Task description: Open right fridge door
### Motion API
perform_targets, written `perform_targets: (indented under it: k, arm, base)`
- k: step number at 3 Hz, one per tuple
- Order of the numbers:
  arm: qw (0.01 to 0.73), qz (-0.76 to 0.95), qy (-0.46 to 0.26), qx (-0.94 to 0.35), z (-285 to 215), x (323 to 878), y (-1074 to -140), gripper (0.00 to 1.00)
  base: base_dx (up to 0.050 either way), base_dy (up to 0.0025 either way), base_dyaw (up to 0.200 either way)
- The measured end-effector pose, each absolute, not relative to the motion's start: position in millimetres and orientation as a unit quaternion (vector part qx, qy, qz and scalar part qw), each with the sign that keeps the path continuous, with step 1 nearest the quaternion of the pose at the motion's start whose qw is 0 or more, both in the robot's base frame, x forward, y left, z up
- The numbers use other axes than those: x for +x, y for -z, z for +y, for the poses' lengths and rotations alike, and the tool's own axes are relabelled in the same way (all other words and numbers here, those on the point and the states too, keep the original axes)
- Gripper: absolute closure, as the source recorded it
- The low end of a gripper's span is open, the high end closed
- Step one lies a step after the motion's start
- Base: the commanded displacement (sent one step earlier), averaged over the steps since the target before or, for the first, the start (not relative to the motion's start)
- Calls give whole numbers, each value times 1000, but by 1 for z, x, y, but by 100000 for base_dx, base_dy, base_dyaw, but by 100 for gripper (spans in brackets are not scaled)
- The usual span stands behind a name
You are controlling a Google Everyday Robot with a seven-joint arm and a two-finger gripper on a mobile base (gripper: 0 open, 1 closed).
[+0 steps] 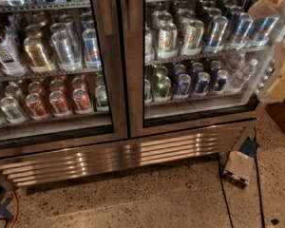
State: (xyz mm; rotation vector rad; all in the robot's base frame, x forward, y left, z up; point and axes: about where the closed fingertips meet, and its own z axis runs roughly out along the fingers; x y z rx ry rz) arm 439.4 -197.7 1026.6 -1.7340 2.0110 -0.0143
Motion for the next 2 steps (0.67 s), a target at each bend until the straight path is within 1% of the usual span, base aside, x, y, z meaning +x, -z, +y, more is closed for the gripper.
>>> perform_targets:
  k: [2]
  arm:
    - [231, 726, 17, -648, -185, 470, -1040, 0]
  base:
    - [0, 0, 0]
